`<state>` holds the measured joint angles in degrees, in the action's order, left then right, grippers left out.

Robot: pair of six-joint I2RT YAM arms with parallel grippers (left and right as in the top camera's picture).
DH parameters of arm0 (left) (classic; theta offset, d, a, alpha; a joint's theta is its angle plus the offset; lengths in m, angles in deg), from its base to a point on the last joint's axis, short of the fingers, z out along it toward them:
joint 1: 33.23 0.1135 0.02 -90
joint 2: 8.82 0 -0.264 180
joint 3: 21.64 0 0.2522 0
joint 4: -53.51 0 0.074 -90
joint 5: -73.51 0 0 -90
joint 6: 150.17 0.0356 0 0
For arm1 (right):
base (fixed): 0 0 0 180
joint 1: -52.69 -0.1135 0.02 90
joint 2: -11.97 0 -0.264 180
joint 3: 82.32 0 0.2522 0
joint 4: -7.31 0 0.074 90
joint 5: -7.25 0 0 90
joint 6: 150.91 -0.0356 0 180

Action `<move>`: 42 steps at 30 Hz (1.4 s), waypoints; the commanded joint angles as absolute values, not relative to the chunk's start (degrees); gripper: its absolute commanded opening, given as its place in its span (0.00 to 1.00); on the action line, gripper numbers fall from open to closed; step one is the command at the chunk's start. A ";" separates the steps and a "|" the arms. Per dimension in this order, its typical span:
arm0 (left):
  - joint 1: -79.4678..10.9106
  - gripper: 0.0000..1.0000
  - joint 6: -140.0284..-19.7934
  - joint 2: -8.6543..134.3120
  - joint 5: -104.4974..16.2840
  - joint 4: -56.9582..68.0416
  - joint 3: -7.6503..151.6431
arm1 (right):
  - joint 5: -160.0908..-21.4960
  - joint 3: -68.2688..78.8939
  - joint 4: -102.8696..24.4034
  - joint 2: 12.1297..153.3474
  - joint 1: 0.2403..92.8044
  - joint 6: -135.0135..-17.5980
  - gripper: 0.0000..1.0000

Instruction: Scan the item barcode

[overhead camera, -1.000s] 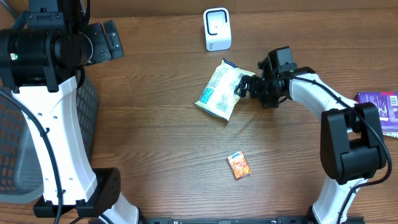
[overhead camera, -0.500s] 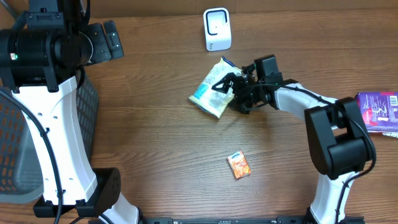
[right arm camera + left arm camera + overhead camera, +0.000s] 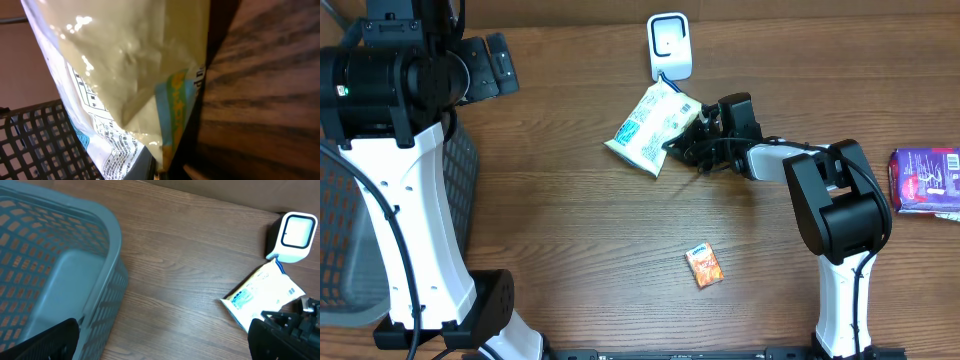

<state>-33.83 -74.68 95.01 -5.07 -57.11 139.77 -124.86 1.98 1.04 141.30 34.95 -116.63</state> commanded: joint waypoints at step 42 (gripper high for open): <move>-52.74 0.05 -57.32 134.33 -51.95 -56.39 137.72 | -103.37 -2.22 -44.45 121.61 36.17 -91.89 0.04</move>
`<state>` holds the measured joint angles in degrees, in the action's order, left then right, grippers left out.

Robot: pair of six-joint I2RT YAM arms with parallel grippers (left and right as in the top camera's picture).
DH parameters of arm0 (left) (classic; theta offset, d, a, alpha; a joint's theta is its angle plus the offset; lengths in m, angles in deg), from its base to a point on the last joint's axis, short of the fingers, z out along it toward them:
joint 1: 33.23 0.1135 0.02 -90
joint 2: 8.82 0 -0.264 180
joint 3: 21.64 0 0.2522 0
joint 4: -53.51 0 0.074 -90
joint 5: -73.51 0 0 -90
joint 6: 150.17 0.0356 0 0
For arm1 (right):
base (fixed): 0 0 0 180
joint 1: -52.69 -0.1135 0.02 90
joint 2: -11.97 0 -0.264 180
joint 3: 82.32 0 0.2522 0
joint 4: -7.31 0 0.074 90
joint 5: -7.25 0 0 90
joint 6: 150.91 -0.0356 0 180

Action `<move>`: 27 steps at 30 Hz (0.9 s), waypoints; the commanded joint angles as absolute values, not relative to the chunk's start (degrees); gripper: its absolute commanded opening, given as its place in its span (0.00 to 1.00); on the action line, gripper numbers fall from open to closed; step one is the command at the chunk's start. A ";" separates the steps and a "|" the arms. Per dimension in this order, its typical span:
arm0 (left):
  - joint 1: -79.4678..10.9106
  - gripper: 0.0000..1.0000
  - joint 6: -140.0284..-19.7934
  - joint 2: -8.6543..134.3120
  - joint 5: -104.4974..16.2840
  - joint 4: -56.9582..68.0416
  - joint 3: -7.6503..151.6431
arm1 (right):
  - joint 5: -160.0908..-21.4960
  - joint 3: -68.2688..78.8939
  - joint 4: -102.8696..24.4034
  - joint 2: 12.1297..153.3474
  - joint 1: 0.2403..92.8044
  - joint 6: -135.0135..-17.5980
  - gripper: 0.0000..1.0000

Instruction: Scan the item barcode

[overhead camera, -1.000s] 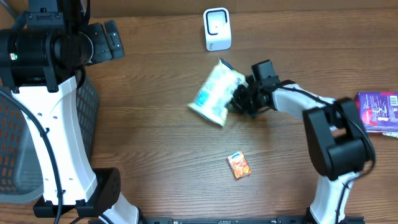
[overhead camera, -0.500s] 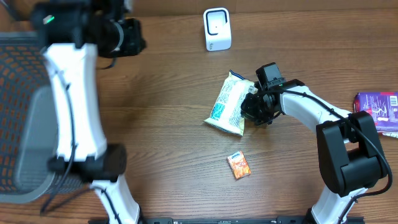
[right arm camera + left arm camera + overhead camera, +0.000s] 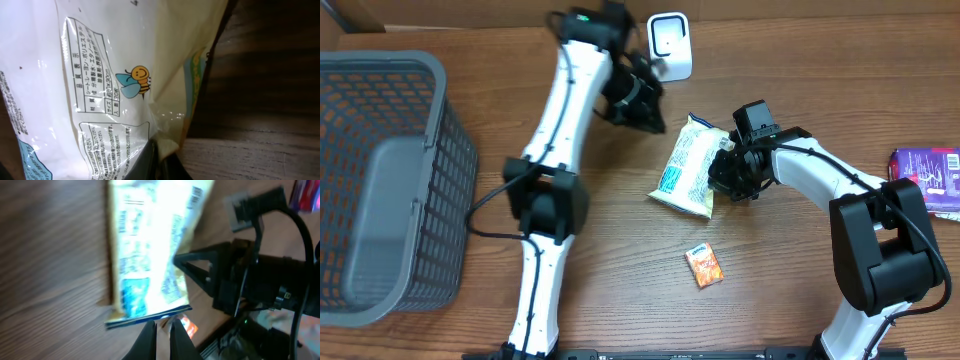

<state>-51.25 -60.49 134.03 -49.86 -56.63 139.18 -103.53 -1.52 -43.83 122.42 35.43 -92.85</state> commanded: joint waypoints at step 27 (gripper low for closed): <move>-58.77 0.04 -63.27 134.09 -51.01 -35.80 109.04 | -104.05 -2.22 -47.31 121.61 41.57 -87.43 0.04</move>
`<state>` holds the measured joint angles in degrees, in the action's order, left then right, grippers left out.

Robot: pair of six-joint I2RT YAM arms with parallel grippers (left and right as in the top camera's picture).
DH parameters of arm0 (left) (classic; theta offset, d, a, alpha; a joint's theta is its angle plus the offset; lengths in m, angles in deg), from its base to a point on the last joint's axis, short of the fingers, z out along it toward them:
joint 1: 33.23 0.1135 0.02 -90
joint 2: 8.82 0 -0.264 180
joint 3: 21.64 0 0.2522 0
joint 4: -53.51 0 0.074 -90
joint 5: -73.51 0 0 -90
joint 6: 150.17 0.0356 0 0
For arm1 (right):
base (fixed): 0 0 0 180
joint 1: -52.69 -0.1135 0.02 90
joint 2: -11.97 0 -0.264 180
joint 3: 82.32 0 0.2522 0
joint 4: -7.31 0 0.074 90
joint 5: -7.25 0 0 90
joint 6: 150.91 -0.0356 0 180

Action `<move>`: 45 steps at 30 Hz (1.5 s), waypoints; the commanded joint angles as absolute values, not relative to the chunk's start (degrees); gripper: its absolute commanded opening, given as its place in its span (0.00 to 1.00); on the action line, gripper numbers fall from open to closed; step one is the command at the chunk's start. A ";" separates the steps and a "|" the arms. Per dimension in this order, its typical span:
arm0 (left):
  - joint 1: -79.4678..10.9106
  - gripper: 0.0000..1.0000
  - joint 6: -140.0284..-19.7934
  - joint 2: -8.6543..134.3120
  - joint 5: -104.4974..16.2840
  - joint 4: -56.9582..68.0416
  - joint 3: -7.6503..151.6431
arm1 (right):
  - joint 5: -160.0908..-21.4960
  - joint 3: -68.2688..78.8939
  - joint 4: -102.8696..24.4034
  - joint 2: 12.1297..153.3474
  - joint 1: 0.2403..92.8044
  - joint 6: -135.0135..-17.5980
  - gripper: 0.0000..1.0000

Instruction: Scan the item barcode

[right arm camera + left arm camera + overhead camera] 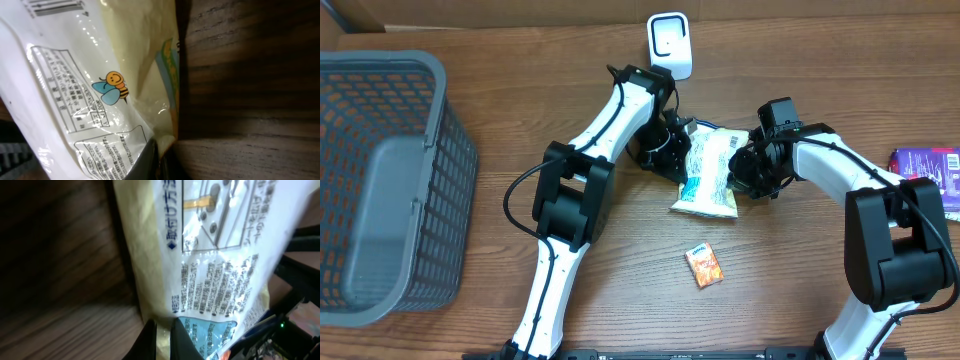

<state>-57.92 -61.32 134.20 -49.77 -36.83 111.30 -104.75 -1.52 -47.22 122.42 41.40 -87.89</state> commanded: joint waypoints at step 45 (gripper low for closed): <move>-58.51 0.04 -65.37 133.98 -50.60 -31.54 103.58 | -128.97 -22.00 -3.35 120.71 46.45 -93.46 0.04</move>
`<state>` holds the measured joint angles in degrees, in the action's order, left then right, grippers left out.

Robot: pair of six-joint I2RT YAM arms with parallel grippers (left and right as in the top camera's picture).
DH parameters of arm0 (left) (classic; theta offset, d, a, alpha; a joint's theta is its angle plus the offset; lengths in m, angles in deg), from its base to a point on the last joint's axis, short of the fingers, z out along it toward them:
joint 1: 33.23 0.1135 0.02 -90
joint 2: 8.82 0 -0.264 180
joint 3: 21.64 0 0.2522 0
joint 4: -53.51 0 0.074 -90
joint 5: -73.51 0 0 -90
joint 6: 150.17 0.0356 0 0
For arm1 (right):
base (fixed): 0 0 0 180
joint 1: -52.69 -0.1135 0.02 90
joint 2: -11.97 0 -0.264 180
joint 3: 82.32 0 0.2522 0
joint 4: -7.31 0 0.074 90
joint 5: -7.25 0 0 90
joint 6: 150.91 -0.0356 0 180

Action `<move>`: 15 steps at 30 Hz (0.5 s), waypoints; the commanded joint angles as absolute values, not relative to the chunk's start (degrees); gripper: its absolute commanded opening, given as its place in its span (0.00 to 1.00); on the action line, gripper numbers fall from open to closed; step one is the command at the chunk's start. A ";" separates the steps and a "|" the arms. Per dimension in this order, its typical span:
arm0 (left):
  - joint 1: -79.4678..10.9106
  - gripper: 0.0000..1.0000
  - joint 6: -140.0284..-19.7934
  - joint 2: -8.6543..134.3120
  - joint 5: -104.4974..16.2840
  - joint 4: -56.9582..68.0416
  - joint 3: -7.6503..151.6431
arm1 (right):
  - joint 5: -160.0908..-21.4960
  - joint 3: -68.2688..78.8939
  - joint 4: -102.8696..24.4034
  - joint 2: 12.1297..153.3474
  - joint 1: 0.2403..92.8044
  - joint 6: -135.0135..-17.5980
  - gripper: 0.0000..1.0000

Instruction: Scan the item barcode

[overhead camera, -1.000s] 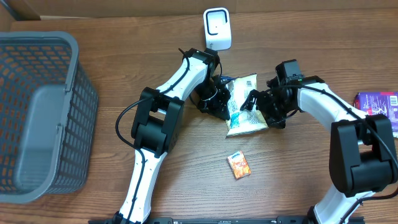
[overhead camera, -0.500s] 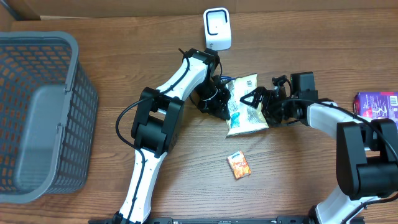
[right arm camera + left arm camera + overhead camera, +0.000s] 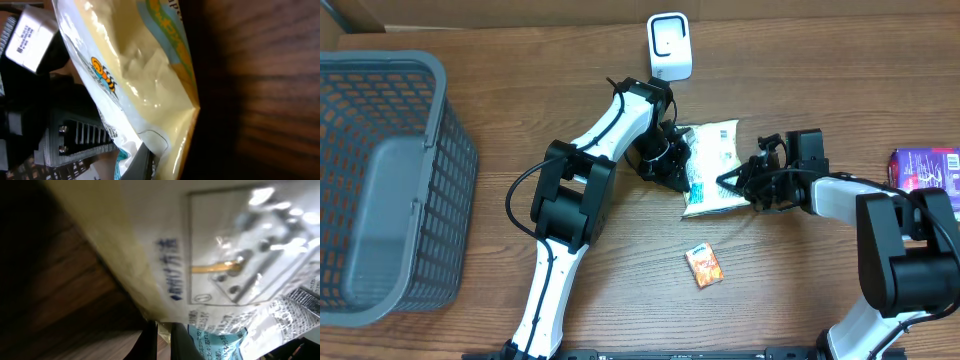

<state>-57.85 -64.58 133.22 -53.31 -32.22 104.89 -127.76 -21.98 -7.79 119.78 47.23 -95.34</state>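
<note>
The item is a pale yellow and white wipes packet with blue print, held above the table's middle, below the white scanner. My left gripper is shut on its left edge; the left wrist view shows the fingertips pinching the film under the printed face. My right gripper is shut on its right lower edge, and in the right wrist view the packet fills the left half. No barcode can be made out.
A grey mesh basket stands at the far left. A small orange sachet lies near the front of the table. A purple packet lies at the right edge.
My right gripper has shifted right and toward the table's front edge while still holding the packet. The packet has turned a little between both grippers. The left gripper keeps its hold on the left edge.
At first my right gripper held the packet just below the scanner, with the left arm over by the basket. Then the packet was farther toward the table's middle and the left gripper near the scanner. Later the left gripper was shut on its left edge, and now both hold it.
</note>
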 commanded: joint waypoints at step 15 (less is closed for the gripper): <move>-54.05 1.00 -64.91 115.95 -29.90 -31.95 110.60 | -152.44 -22.00 1.39 119.93 50.21 -80.31 0.04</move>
